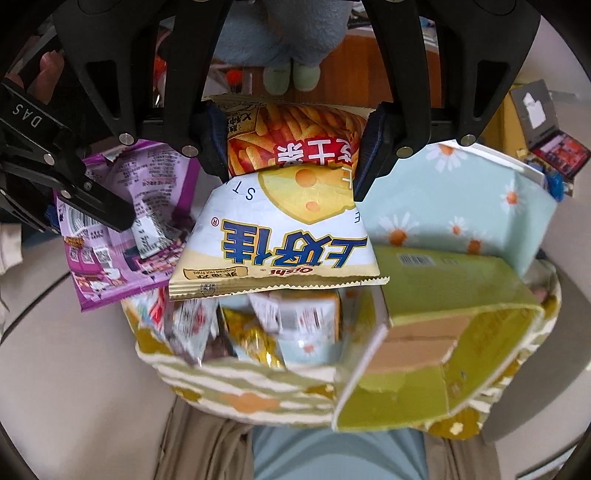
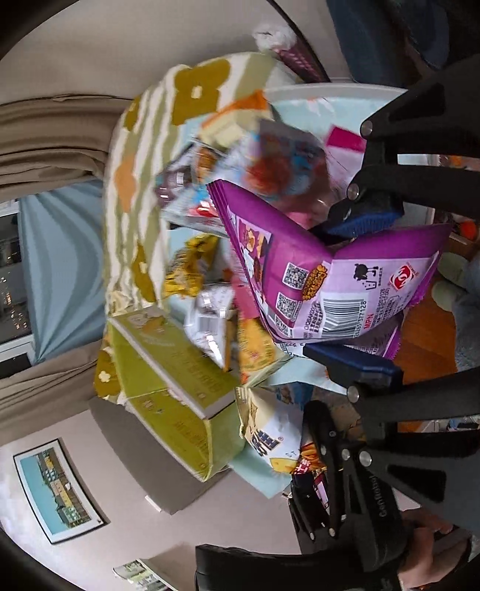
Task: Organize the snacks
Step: 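Carry both bags over the cardboard box and open both tools to drop them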
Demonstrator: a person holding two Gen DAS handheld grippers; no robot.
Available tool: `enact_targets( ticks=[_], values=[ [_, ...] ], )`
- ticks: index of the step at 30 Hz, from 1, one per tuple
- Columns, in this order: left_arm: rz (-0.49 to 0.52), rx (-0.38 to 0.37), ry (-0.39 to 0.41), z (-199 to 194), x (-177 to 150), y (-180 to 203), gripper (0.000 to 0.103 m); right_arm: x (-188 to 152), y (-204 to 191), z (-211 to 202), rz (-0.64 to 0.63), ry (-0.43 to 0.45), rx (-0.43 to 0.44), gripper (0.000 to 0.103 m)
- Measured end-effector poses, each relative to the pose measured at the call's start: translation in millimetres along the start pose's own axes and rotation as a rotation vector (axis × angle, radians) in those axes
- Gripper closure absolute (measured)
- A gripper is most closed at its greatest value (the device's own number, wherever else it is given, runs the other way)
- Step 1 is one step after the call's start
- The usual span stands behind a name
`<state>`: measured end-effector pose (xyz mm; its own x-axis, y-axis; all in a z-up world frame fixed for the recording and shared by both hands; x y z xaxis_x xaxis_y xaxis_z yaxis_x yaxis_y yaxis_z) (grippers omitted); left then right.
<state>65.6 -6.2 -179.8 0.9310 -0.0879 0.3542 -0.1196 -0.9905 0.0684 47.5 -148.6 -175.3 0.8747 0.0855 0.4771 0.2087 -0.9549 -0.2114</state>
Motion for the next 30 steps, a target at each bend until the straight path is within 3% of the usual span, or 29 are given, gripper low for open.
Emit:
enact_targets(
  ticks=[8, 16, 19, 23, 30],
  values=[
    [-0.043, 0.036, 0.097, -38, 50, -28, 0.046, 41, -12, -30, -0.048, 0.076, 0.001, 0.054],
    [-0.075, 0.060, 0.165, -51, 135, -100, 0.046, 121, -40, -21, -0.059, 0.141, 0.028, 0.054],
    [-0.071, 0.066, 0.161, -43, 173, -132, 0.046, 159, -55, -9, -0.046, 0.155, 0.046, 0.054],
    [-0.060, 0.076, 0.145, -23, 216, -169, 0.046, 203, -80, 14, -0.073, 0.168, -0.018, 0.054],
    [-0.006, 0.098, 0.076, 40, 280, -214, 0.046, 265, -111, 73, -0.065, 0.133, -0.059, 0.054]
  ],
)
Point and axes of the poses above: each gripper's, at about its wrist camera, not at the fingertips, and z roughly the way its jaws point, y to its right, x to its top, the point moved 5 cm from there along z, roughly the way its jaws point, and after that the axes turned 10 degrees about -y, right-handed, at the moved point
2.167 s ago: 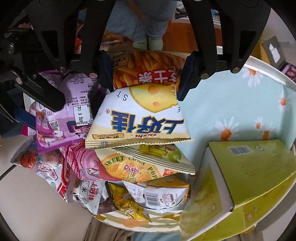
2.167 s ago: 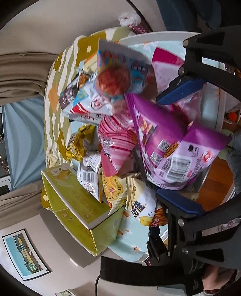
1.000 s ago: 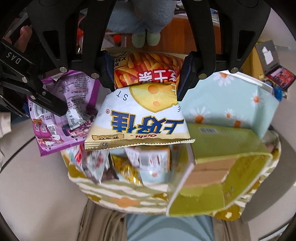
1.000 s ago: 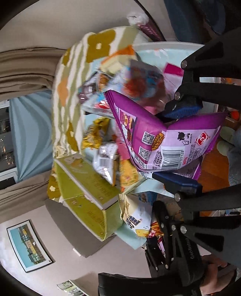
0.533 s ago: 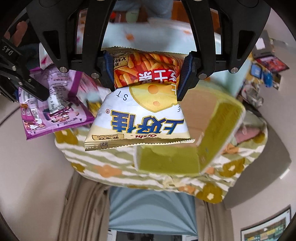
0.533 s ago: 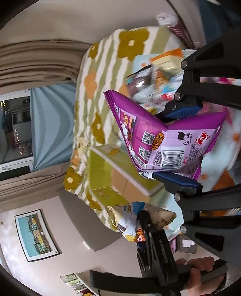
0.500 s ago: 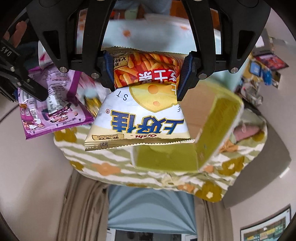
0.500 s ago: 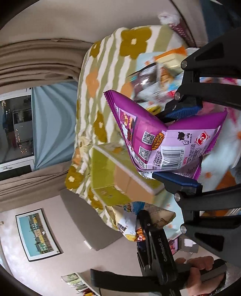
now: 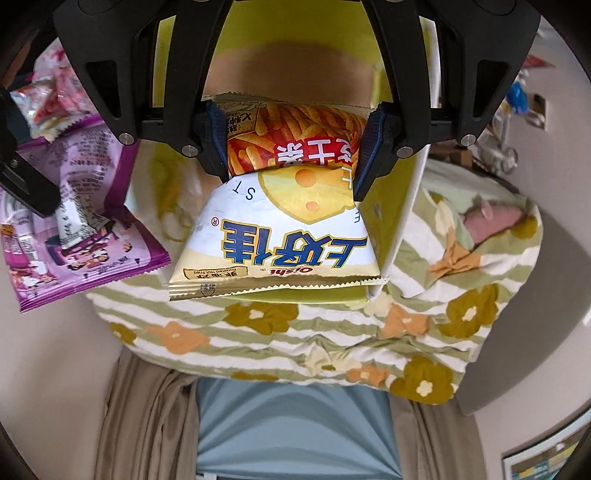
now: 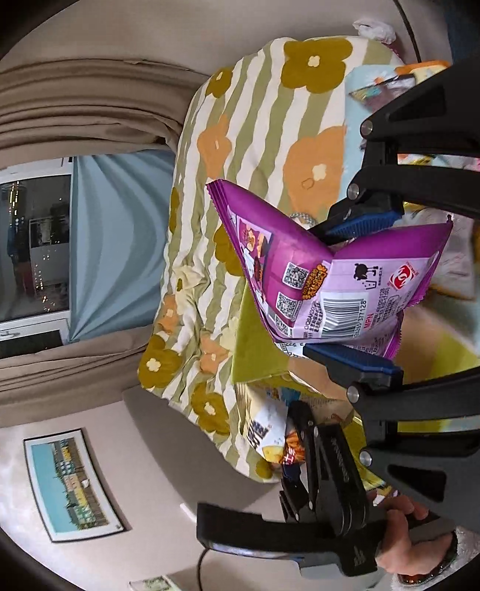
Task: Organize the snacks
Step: 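Carry both bags over the cardboard box and open both tools to drop them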
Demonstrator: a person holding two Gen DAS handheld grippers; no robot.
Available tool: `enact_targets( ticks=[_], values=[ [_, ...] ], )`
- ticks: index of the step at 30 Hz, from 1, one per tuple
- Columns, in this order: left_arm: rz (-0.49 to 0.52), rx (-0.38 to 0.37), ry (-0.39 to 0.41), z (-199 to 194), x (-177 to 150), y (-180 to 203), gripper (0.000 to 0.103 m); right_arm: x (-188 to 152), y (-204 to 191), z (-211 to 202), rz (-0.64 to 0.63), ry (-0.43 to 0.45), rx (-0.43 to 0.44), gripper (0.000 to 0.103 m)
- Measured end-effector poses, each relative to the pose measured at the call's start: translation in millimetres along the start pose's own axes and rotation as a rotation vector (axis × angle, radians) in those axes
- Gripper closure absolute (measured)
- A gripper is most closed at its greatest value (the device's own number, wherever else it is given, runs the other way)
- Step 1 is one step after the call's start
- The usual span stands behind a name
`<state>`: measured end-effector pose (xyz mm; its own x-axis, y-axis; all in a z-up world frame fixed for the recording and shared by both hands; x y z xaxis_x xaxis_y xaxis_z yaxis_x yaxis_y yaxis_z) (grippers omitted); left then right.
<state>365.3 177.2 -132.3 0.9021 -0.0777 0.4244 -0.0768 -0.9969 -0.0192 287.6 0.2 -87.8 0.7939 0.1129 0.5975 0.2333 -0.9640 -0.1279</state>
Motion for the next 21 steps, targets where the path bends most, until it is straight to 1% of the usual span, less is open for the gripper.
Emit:
enact_targets(
  ticks=[2, 5, 6, 7, 8, 9, 11, 15, 17, 19, 21],
  values=[
    [0.021, -0.002, -0.022, 21, 13, -6, 0.046, 7, -2, 18, 0.010, -0.022, -0.011, 0.054],
    [0.048, -0.009, -0.049, 43, 23, -9, 0.046, 11, -2, 40, 0.030, -0.060, -0.025, 0.054],
    [0.055, -0.009, -0.057, 51, 26, -8, 0.042, 12, -1, 48, 0.041, -0.076, -0.029, 0.054],
    [0.062, -0.014, -0.062, 56, 27, -7, 0.026, 13, 0, 53, 0.049, -0.085, -0.032, 0.054],
    [0.069, -0.011, -0.068, 61, 29, -7, 0.015, 13, 1, 58, 0.055, -0.094, -0.035, 0.054],
    [0.073, -0.006, -0.062, 64, 30, -7, 0.000, 13, 2, 61, 0.059, -0.101, -0.040, 0.054],
    [0.076, -0.016, -0.048, 66, 29, -7, 0.000, 12, 4, 68, 0.065, -0.117, -0.049, 0.054],
    [0.057, -0.006, -0.070, 66, 20, -12, 0.000, 12, 4, 74, 0.059, -0.127, -0.042, 0.054],
    [0.037, 0.004, -0.072, 60, 12, -17, 0.000, 12, 1, 74, 0.041, -0.125, -0.031, 0.054],
    [0.008, 0.039, -0.072, 49, 0, -25, 0.000, 13, -2, 73, 0.021, -0.116, -0.019, 0.054],
    [-0.017, 0.046, -0.065, 40, -7, -32, 0.000, 16, -4, 70, 0.005, -0.107, 0.002, 0.054]
  ],
)
Point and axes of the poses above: each gripper's, at about its wrist camera, not at the fingertips, and z roughly the way its jaws point, y to its right, x to its top, the point moved 5 cm from there along z, roughly the way its jaws point, and after that the axes turned 10 degrees about -y, right-handed, at the moved point
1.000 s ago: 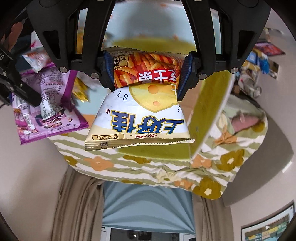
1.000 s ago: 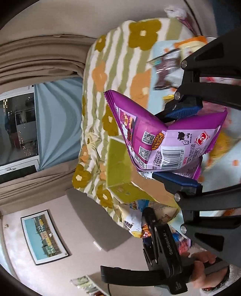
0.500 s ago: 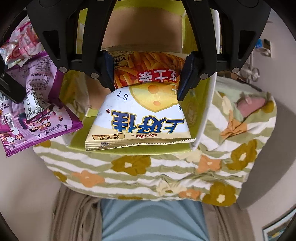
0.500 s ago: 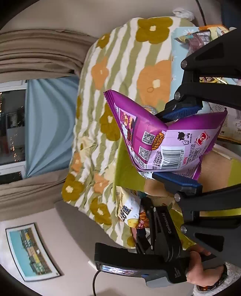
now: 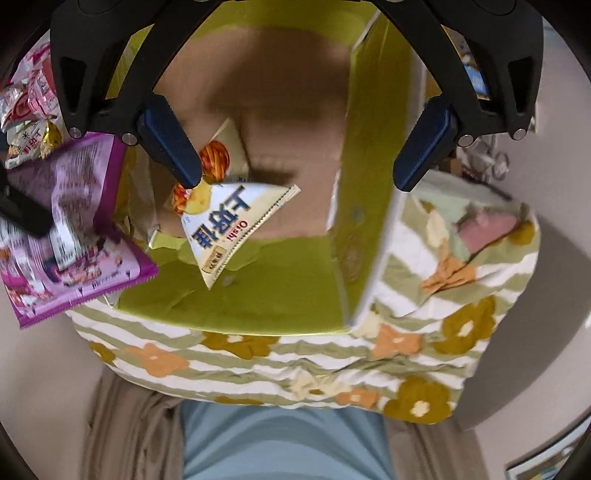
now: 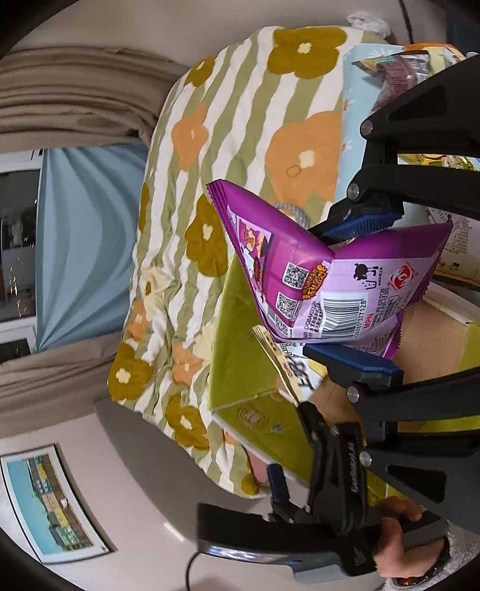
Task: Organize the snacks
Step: 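Carry both bags over the cardboard box and open both tools to drop them, then move both tools back over the table toward the remaining snack bags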
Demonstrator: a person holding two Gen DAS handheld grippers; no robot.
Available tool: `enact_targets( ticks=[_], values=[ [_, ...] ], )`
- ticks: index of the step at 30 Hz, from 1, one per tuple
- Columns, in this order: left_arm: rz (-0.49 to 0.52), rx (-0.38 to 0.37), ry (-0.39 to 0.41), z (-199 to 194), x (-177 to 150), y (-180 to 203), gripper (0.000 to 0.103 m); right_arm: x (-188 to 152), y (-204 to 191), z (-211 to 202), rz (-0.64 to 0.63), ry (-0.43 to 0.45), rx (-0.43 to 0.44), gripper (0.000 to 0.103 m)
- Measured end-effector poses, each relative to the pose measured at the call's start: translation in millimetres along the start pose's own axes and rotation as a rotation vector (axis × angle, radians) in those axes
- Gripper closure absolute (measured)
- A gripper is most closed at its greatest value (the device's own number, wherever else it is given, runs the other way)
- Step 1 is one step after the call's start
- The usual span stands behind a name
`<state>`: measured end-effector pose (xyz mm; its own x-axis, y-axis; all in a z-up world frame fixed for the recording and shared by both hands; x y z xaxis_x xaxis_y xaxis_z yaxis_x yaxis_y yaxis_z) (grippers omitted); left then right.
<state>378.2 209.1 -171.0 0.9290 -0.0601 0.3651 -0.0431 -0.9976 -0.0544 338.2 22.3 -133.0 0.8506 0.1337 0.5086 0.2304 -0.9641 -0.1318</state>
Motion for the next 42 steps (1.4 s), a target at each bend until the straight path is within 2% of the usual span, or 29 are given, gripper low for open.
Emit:
enact_targets(
  ticks=[7, 13, 14, 15, 17, 21, 29, 35, 42],
  values=[
    [-0.086, 0.003, 0.009, -14, -17, -26, 0.000, 21, -10, -1, -0.028, 0.007, 0.044, 0.053],
    [-0.105, 0.005, 0.018, -16, -21, -34, 0.000, 36, -19, 29, -0.025, -0.039, 0.059, 0.051],
    [-0.105, 0.006, 0.017, -16, -22, -32, 0.000, 38, -19, 36, -0.014, -0.046, 0.050, 0.045],
    [-0.101, 0.007, 0.015, -15, -23, -32, 0.000, 38, -18, 42, -0.007, -0.052, 0.036, 0.026],
    [-0.096, 0.004, 0.008, -13, -25, -32, 0.000, 36, -17, 46, 0.009, -0.043, 0.020, 0.000],
    [-0.085, -0.003, -0.003, -8, -31, -30, 0.000, 29, -13, 44, 0.012, -0.002, -0.002, 0.000],
    [-0.077, -0.022, 0.017, -23, -31, -32, 0.000, 28, -15, 25, -0.004, 0.002, -0.018, 0.000],
    [-0.059, -0.043, 0.080, -61, -23, -30, 0.000, 28, -22, -16, -0.009, 0.039, -0.030, 0.000],
    [-0.025, -0.113, 0.132, -100, -26, -10, 0.000, 10, -24, -74, 0.004, 0.056, -0.060, 0.000]
  ],
)
Point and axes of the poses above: each gripper's, at about its wrist camera, not at the fingertips, and z roughly the way its jaws point, y to its right, x to its top, the point moved 5 cm from there along z, roughly the way its jaws point, and after that the axes turned 10 degrees about -y, right-handed, at the moved point
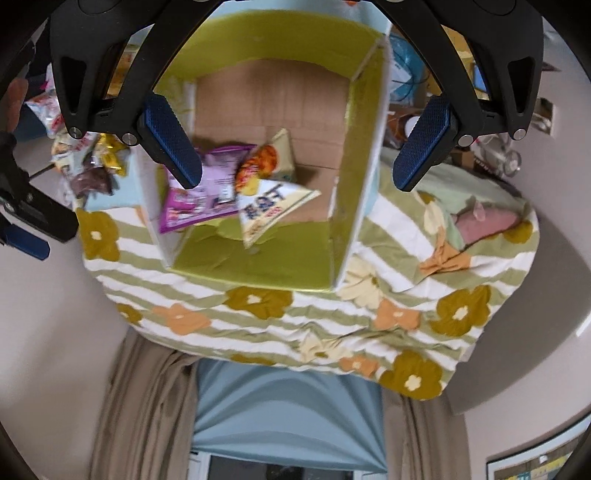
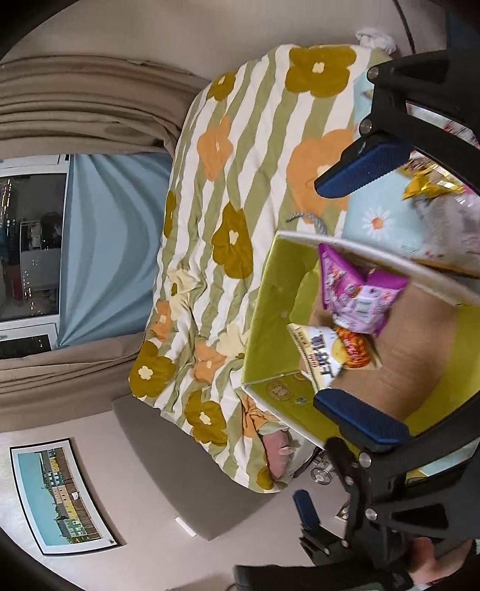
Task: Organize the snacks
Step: 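Move both tools back over the table toward the remaining snack bags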
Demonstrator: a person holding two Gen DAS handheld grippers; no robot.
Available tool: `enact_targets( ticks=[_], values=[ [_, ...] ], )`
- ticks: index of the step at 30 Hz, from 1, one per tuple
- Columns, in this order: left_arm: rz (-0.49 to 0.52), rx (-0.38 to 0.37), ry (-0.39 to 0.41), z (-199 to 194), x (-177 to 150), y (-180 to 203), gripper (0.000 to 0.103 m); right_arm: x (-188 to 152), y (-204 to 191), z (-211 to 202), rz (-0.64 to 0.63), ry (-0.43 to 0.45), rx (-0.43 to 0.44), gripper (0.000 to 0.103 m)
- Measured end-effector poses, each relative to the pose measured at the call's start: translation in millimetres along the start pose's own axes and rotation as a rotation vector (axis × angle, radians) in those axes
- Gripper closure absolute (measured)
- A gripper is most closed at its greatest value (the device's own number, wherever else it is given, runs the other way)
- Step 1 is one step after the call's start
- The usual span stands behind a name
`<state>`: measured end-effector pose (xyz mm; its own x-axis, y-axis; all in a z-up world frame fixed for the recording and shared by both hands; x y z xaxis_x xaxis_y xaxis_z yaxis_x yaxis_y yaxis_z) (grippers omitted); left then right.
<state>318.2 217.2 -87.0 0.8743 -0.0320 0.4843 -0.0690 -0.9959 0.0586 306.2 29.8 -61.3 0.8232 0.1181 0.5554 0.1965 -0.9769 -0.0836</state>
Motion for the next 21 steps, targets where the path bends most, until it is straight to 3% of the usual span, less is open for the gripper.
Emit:
enact_targets(
  ticks=[11, 21],
  values=[
    [0.076, -0.038, 0.058, -46, -44, 91, 0.000, -56, 60, -89, 0.062, 0.074, 0.002, 0.000],
    [0.121, -0.072, 0.021, -51, -105, 200, 0.000, -141, 149, -140, 0.114, 0.067, -0.020, 0.000]
  ],
)
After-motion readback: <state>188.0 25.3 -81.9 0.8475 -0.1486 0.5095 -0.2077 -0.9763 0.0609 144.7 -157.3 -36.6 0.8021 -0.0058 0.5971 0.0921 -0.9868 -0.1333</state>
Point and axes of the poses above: each gripper's, at about its wrist camera, not at the fingertips, and z roughly the way its jaws point, y to its right, x to its top, the point moved 5 cm from there along z, roughly the way its jaws point, and after that the axes turned 10 degrees about -y, right-handed, at the moved point
